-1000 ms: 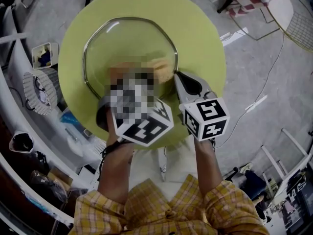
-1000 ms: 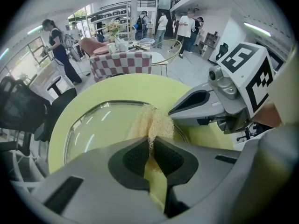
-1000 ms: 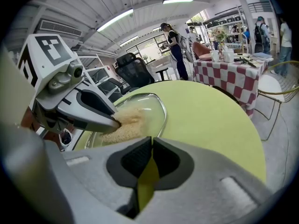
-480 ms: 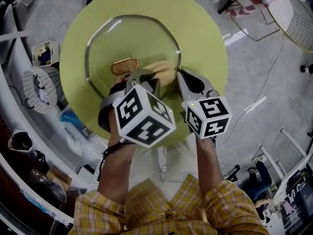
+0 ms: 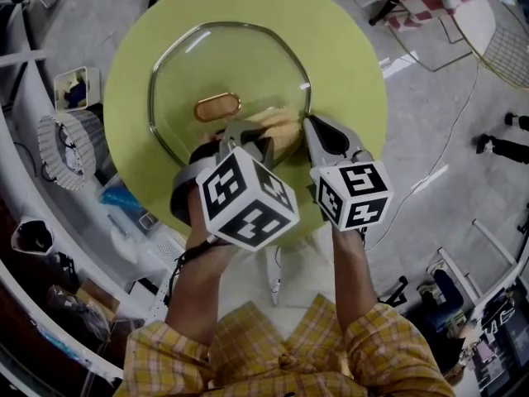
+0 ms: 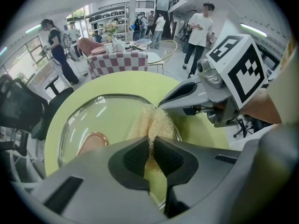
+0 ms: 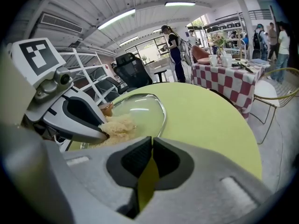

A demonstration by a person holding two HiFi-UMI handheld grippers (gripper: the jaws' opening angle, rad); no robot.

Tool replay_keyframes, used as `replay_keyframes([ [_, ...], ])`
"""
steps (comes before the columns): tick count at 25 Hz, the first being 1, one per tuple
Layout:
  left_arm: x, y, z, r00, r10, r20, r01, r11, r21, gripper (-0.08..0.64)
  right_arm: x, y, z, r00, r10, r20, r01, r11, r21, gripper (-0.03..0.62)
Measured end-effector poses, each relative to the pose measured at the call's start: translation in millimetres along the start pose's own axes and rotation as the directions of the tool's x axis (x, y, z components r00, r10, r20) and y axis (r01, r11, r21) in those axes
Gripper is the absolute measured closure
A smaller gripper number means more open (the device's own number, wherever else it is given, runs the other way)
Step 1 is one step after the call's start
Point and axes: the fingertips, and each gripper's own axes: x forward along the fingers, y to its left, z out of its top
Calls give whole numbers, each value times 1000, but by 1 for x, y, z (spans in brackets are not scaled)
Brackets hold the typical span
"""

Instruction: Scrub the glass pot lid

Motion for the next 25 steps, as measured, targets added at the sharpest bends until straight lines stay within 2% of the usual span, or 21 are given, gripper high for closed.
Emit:
replay_keyframes([
  [25,-4,-15,-20,999,-27,22,27,999,18,526,-1,1,-1,998,-62,14,62,998,-3,583],
])
